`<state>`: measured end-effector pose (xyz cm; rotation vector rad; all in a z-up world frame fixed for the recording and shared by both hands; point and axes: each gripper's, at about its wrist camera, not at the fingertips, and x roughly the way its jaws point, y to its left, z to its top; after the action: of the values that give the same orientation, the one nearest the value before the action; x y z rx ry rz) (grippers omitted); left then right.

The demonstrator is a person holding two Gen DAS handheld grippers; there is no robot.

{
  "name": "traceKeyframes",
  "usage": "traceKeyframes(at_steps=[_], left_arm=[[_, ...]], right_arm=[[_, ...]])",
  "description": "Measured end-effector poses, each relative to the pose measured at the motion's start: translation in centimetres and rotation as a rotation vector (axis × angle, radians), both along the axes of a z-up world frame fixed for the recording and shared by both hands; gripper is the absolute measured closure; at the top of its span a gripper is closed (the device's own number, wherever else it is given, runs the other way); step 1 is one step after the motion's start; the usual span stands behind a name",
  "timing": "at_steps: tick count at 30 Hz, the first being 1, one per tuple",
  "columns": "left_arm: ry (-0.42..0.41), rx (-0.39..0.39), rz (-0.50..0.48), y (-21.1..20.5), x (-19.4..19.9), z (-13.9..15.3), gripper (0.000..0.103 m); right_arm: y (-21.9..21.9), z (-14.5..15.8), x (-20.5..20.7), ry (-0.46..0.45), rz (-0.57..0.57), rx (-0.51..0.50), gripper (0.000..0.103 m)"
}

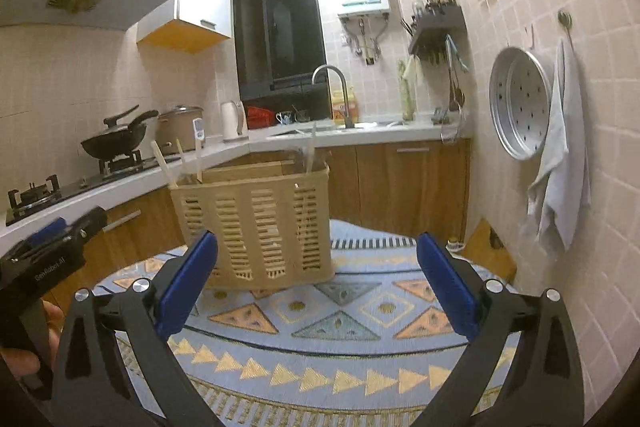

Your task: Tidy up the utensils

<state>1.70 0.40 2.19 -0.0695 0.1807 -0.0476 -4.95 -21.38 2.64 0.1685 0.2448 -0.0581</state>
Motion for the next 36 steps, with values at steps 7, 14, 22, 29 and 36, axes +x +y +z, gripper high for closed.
traceKeyframes(at_steps=[7, 14, 22, 29, 36], left_arm=[[-0.012, 0.073, 0.007, -0.9, 0.1, -0.5, 0.012], [0.040, 0.099, -0.040, -1.9, 0.5, -1.3, 0.009], [0.035, 0.079, -0.008, -1.4, 0.8, -1.5, 0.008], [0.063, 0.081, -0.003, -1.2, 1.4, -1.6, 0.008], [0.074, 0.080, 0.000, -1.2, 1.5, -1.7, 0.008]], right_arm=[[0.8, -1.4, 1.3, 0.067, 0.011, -0.034, 0.008], [1.6, -1.4, 1.0, 0.055, 0.021, -0.072, 0.008], [1.7, -1.6, 1.6, 0.093, 0.041, -0.066, 0.008], [1.8, -1.8, 2.0, 0.109, 0.050, -0.070, 0.008], [1.6, -1.9, 2.1, 0.117, 0.046, -0.063, 0.008]])
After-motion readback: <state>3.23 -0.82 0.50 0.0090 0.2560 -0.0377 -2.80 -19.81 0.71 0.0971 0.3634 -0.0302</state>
